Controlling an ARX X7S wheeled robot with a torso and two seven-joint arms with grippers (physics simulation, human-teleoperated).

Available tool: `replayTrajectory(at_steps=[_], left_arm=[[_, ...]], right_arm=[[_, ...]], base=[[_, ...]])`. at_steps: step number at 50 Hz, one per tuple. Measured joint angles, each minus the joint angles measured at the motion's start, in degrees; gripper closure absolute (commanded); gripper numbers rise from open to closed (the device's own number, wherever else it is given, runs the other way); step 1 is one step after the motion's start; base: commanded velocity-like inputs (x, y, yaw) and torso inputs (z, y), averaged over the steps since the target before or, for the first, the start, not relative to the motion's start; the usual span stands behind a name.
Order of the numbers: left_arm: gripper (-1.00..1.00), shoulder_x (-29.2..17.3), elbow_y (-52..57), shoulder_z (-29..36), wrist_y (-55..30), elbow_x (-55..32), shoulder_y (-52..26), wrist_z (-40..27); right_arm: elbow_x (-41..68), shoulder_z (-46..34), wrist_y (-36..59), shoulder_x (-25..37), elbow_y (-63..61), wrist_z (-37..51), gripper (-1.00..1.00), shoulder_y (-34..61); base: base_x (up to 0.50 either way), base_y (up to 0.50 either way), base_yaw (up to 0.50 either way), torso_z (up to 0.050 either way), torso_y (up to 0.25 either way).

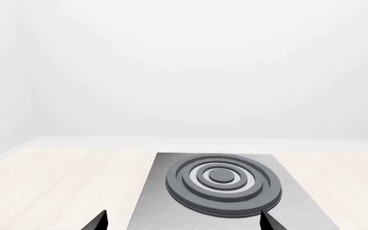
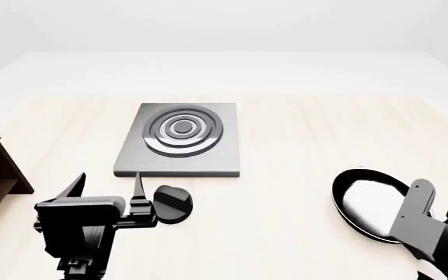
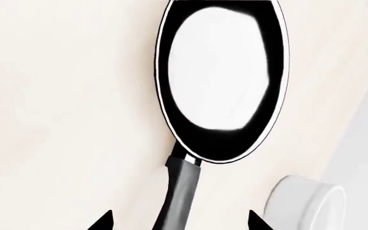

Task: Turn on the stove and put the frying pan on it.

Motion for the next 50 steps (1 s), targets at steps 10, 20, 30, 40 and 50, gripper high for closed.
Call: replayTrajectory(at_steps=[10, 20, 30, 40, 50], left_arm=[[-1.0, -0.2, -0.5, 0.4, 0.5, 0.2, 0.1, -0.2], [-1.0, -0.3, -0.9, 1.1, 0.9, 0.6, 0.3, -0.3], [-1.0, -0.5, -1.3, 1.8, 1.2, 0.9, 0.3, -0.4], [-1.0, -0.7, -1.5, 2.1, 1.4, 1.0, 0.5, -0.6], [-1.0, -0.9, -1.4, 2.5, 1.4, 1.2, 0.4, -0.9]], right_arm=[[4.8, 4.6, -3.8, 0.7, 5.9, 5.0, -1.0, -5.8], [10.3, 10.0, -8.5, 1.1, 11.7, 11.2, -1.0, -11.8], [14.4, 13.7, -13.5, 0.5, 16.9, 15.7, -1.0, -16.8], [15.0, 14.7, -17.9, -1.8, 22.7, 18.0, -1.0, -20.0], [14.4, 14.1, -20.1, -3.6, 28.3, 18.9, -1.0, -22.2]], base=[[0.0, 0.0, 0.0, 0.0, 0.0], [0.0, 0.0, 0.0, 0.0, 0.0], [0.0, 0.0, 0.0, 0.0, 0.0], [0.0, 0.0, 0.0, 0.0, 0.0], [0.0, 0.0, 0.0, 0.0, 0.0]])
